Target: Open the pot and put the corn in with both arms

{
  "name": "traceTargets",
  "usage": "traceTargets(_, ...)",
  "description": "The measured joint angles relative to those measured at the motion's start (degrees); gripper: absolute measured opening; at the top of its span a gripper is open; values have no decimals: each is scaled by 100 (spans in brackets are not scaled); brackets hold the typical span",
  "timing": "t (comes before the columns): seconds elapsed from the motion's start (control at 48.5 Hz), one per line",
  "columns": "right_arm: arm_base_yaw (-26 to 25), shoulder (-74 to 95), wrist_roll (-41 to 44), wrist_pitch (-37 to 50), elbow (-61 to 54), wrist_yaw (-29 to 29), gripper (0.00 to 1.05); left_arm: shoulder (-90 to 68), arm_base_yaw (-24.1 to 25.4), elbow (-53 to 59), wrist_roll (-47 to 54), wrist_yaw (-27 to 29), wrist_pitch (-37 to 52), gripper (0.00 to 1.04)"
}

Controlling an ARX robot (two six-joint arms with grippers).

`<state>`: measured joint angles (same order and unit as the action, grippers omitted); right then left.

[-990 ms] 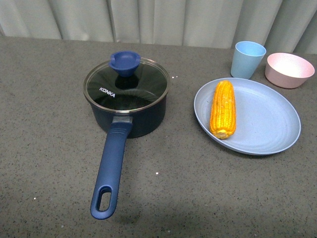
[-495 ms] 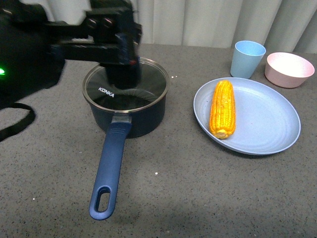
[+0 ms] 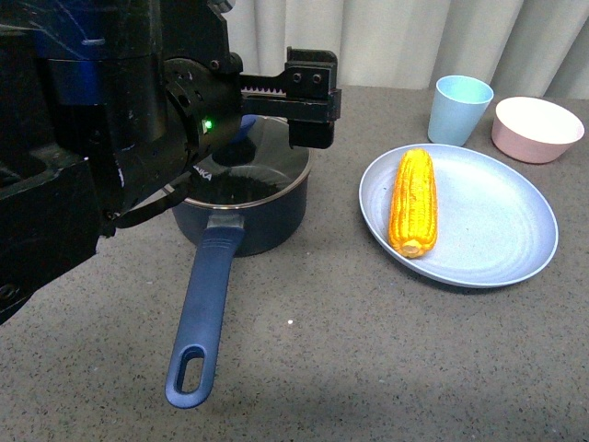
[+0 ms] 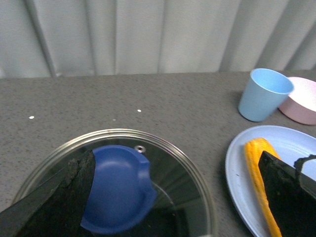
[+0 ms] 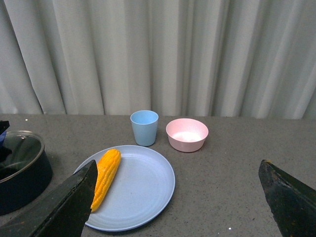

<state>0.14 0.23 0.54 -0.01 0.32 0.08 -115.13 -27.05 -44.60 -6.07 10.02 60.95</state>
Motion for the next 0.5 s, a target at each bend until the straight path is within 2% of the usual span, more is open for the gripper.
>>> traceTargets(0.165,0,0,0,0,0,0,96,-404,168,-372,24,293,-57,98)
traceTargets(0.495,0,0,0,0,0,2,96,-743,186,-675,98,345,-76,98)
